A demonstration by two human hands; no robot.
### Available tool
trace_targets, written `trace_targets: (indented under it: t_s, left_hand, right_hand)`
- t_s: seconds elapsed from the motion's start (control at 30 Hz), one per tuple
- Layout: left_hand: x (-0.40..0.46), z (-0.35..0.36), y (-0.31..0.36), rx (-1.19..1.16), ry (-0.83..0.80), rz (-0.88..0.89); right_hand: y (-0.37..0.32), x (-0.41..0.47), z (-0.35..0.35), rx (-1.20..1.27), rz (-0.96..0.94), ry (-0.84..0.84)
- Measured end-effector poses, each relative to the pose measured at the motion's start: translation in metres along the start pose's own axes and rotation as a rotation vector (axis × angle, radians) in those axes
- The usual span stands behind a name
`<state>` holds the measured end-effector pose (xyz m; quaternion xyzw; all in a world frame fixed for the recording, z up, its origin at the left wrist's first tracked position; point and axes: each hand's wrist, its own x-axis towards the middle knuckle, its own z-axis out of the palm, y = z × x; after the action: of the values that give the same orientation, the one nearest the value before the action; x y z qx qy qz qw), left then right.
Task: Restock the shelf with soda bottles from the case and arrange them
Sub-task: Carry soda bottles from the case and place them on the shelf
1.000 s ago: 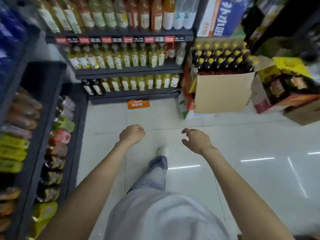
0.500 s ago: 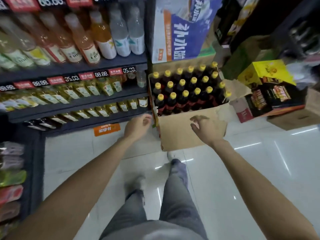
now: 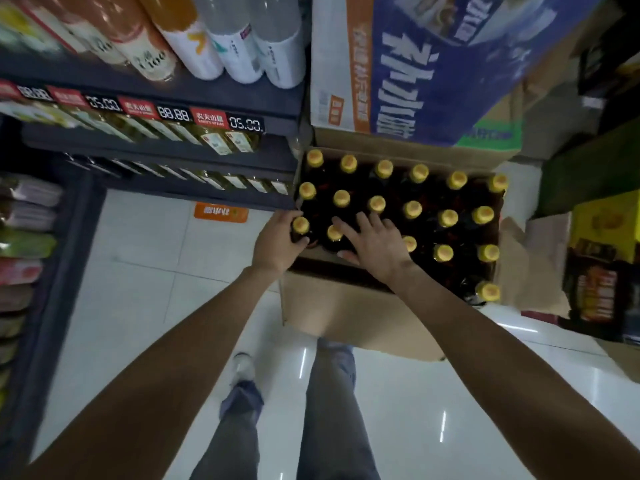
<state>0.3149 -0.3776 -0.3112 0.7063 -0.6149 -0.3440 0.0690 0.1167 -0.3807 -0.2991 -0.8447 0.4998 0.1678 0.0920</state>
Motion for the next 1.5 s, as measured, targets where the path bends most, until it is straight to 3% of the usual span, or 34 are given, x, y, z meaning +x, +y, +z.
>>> trace_targets:
  t_s: [0.13, 0.33, 0.53, 0.7, 0.83, 1.0, 1.2, 1.5]
  left_hand:
    - [0.002, 0.008, 0.002, 0.038, 0.037, -0.016]
    - [0.012, 0.016, -0.002, 0.016, 0.081, -0.027]
    - [0.008, 0.031, -0.015, -0.164, 0.207, -0.038]
    - [-0.003, 0.038, -0.021, -0.155, 0.272, 0.051]
    - [-0.034, 0.009, -0.004, -0.258, 0.355, 0.067]
    - [-0.100, -0.056, 0.012, -0.532, 0.403, 0.127]
    - [-0.202, -0.122, 0.004, -0.775, 0.615, 0.184]
    - [-0.360, -0.174, -0.114, -0.807, 1.067, -0.110]
  right_hand:
    - [0.003, 0.013, 0.019, -0.082, -0.036, 0.074]
    - [0.006, 0.030, 0.039, -0.057, -0.120, 0.330]
    - [-0.007, 0.024, 0.048, -0.015, -0.014, 0.359]
    - [0.008, 0.030, 0.043, -0.064, -0.168, 0.450]
    - [0.000, 0.010, 0.003, 0.022, -0.208, 0.568]
    - [-0.021, -0.030, -0.102, 0.021, -0.259, 0.645]
    - [-0.088, -0.072, -0.199, -0.010, -0.461, 0.671]
    - [-0.281, -0.084, -0.239, -0.019, -0.843, 0.589]
